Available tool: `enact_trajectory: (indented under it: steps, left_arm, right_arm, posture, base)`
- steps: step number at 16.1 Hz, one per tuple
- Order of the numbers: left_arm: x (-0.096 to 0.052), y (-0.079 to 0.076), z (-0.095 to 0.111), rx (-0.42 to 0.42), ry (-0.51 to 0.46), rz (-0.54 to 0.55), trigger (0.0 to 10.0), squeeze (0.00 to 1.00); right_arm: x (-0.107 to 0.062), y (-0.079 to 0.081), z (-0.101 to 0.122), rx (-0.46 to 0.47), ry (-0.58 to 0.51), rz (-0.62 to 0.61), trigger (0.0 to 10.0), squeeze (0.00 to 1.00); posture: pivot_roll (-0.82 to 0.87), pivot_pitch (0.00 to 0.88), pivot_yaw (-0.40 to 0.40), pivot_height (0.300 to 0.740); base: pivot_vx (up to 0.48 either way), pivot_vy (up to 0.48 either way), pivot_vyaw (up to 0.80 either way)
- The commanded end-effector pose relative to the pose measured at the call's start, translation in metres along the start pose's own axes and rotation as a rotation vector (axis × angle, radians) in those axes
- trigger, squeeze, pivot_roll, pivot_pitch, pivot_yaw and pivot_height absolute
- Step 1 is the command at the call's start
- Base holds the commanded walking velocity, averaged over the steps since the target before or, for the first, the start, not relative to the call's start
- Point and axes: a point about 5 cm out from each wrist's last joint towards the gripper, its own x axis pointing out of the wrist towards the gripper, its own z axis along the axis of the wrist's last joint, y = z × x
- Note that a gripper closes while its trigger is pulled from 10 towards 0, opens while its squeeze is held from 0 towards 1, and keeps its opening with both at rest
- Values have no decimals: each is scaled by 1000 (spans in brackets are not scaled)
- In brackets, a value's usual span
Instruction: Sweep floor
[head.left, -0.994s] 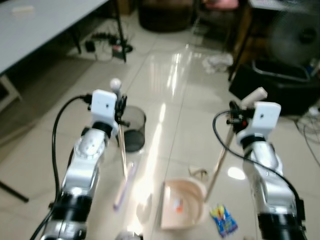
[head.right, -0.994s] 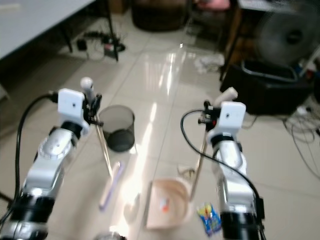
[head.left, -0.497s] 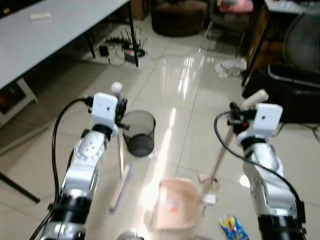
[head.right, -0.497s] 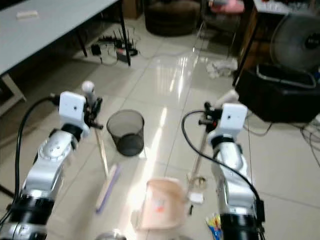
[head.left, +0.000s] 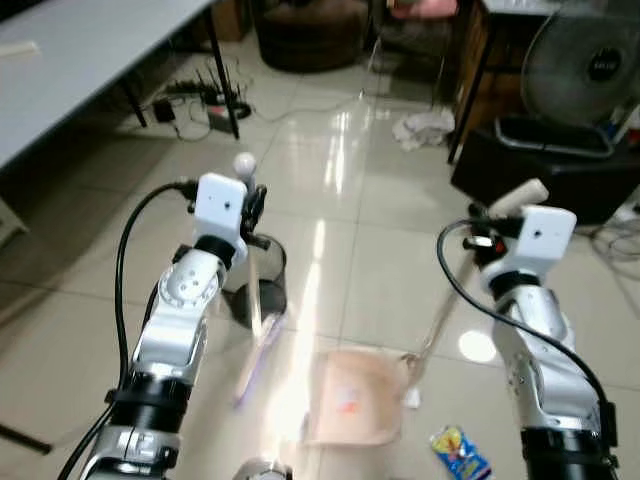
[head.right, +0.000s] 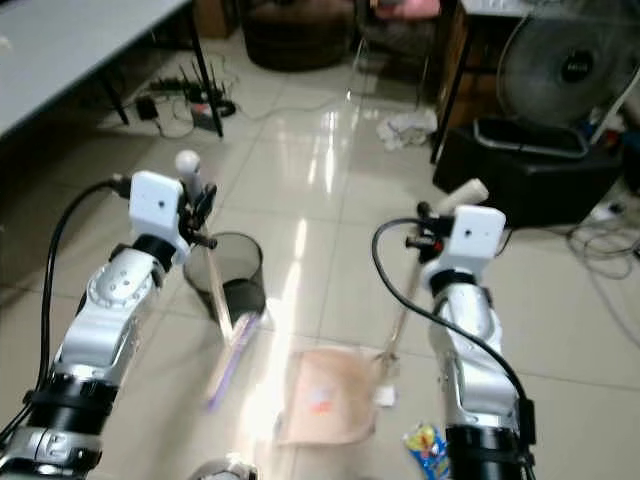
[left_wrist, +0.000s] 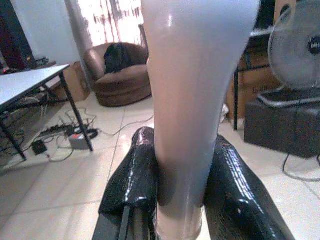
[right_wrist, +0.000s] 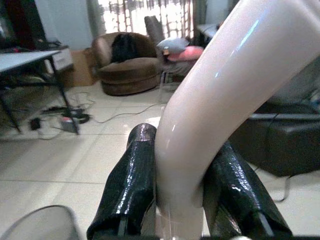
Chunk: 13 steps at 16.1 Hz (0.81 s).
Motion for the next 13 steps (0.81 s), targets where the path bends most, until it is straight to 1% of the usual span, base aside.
enact_trajectory:
  steps: [1, 3, 4, 5, 7, 9, 10, 11, 13]
  left_arm:
    - [-1, 14, 2, 46, -4, 34, 10000, 0]
    - [1, 16, 3, 40, -15, 47, 10000, 0]
    - [1, 17, 3, 32, -18, 53, 10000, 0]
    - [1, 18, 0, 49, 2, 59, 10000, 0]
    - [-2, 22, -2, 59, 3, 69, 10000, 0]
    - [-3, 27, -3, 59, 0, 88, 10000, 0]
    - [-2, 27, -3, 63, 5, 88, 10000, 0]
    - [0, 27, -4, 65, 8, 85, 10000, 0]
    - [4, 25, -5, 73, 6, 71, 10000, 0]
  right_arm:
    - [1, 10, 4, 47, -20, 23, 10000, 0]
    - [3, 10, 6, 44, -26, 29, 10000, 0]
    - [4, 9, 7, 37, -27, 30, 10000, 0]
    - [5, 9, 7, 34, -31, 32, 10000, 0]
    - [5, 8, 9, 58, -42, 38, 10000, 0]
    - [5, 12, 13, 98, -59, 77, 10000, 0]
    - [5, 13, 14, 97, -66, 79, 10000, 0]
    - [6, 12, 15, 77, -72, 68, 10000, 0]
    - [10, 7, 14, -38, -73, 15, 10000, 0]
  posture:
    - [16, 54, 31, 740]
    - [10, 41, 32, 740]
    - [11, 38, 32, 740]
    - [12, 38, 31, 740]
    - [15, 19, 29, 740]
    - [10, 7, 36, 740]
    - [8, 13, 39, 740]
    - [3, 13, 42, 740]
    - [-2, 18, 51, 740]
  base:
    - [326, 0, 0]
    - [302, 0, 0]
    - [0, 0, 0]
    - [0, 0, 0]
    - [0, 0, 0]
    - [0, 0, 0]
    - [0, 0, 0]
    - [0, 0, 0]
    - [0, 0, 0]
